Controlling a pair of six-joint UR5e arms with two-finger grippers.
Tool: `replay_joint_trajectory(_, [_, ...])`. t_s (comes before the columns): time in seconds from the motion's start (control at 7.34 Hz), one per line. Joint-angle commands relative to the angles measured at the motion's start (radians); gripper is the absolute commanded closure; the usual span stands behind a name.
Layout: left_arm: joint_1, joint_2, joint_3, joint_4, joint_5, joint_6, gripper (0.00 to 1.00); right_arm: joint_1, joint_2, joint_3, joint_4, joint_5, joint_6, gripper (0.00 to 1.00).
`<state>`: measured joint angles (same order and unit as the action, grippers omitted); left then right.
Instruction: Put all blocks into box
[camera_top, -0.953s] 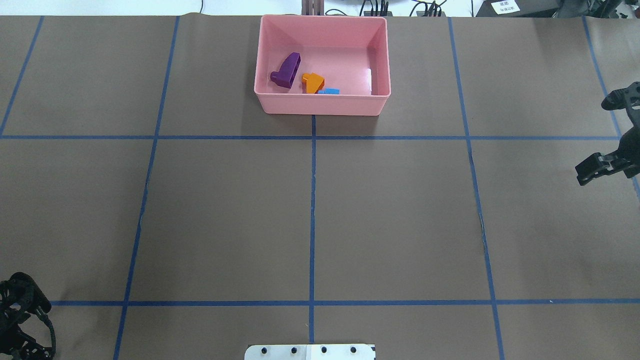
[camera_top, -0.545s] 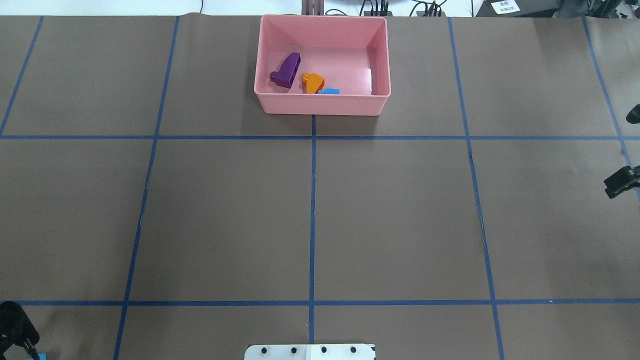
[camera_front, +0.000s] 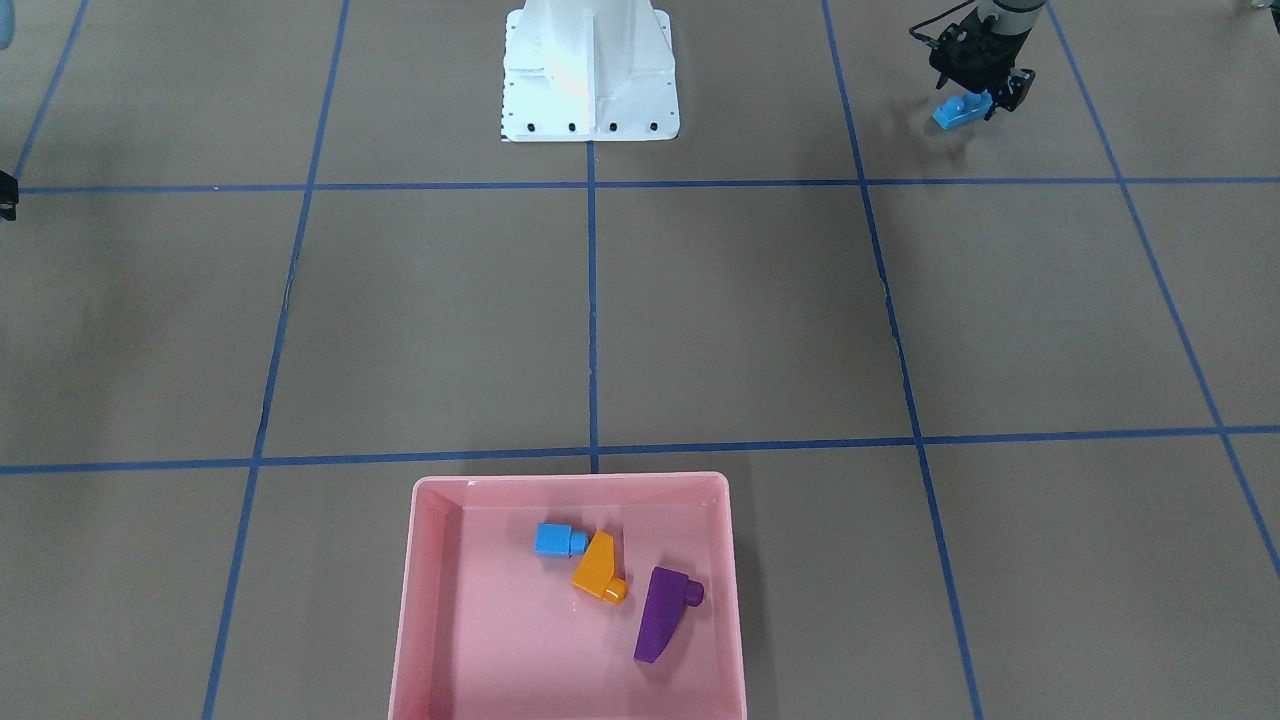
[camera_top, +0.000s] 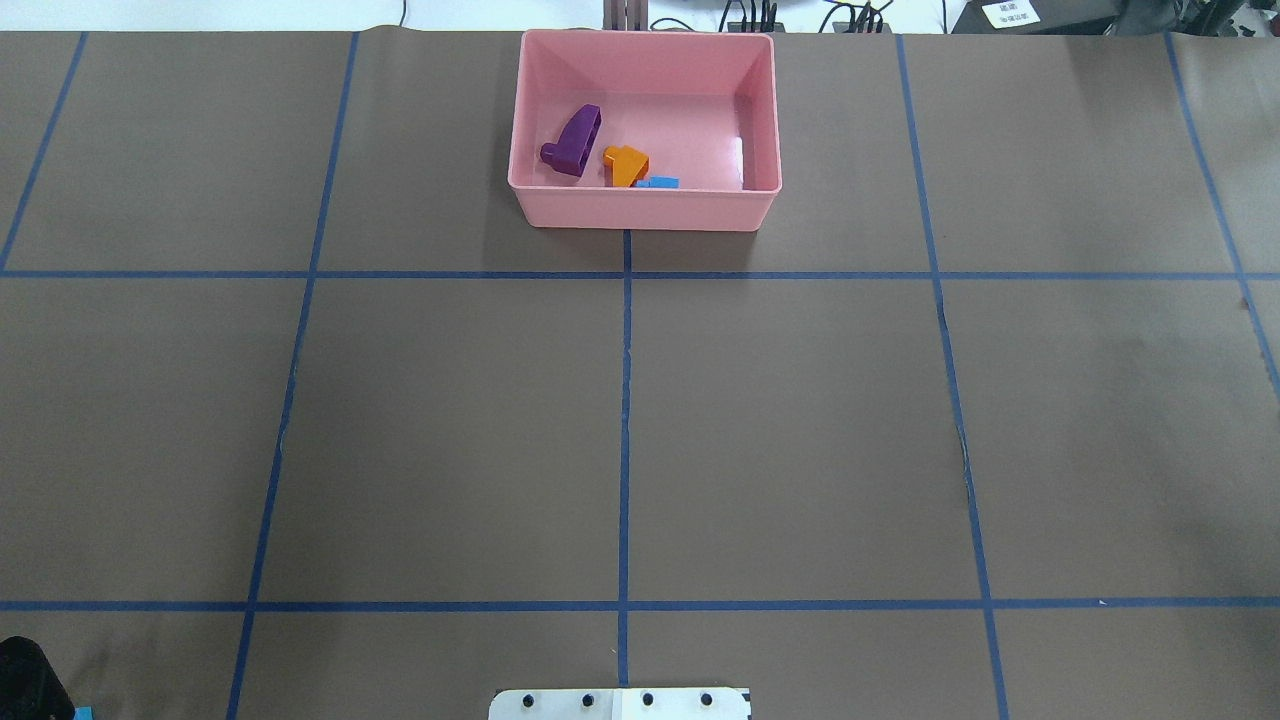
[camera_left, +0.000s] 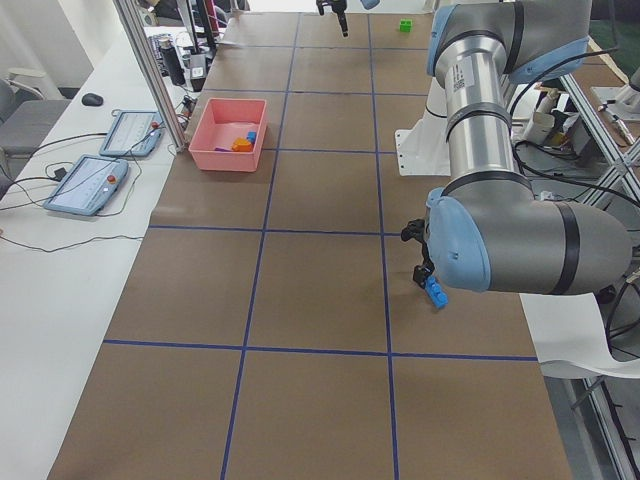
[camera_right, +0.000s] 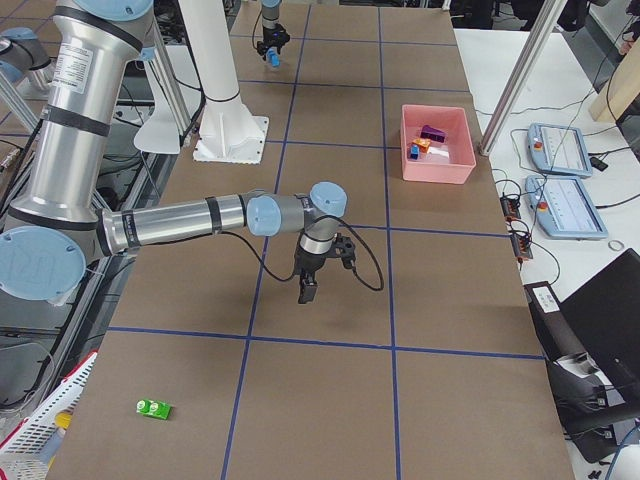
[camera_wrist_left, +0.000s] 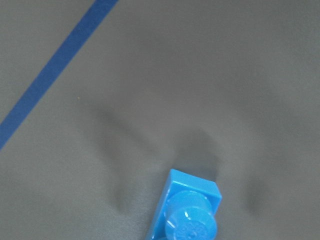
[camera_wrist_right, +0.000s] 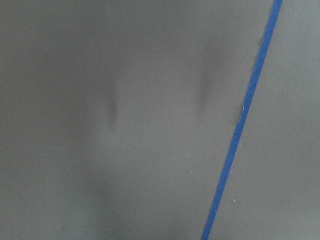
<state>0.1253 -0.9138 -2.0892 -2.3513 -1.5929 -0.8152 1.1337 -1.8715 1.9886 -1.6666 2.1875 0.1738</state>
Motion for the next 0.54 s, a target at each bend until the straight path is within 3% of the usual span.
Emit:
replay_joint_trajectory(0.0, [0.004,-0.004,0.005,0.003,0.001,-0.001,0.26,0.053,-0.084,-0.001,0.001,0.041,-0.109,0.02])
replay_joint_trajectory(0.14, [0.002,-0.002,0.006,0.003,0.001,-0.001,0.41,0.06,-0.133,-0.005,0.005,0.038,-0.178,0.02])
replay_joint_trajectory(0.41, [0.0,-0.002,0.002,0.0,0.027,-0.004,1.0,0.122,-0.19,-0.036,0.024,0.04,-0.327,0.02])
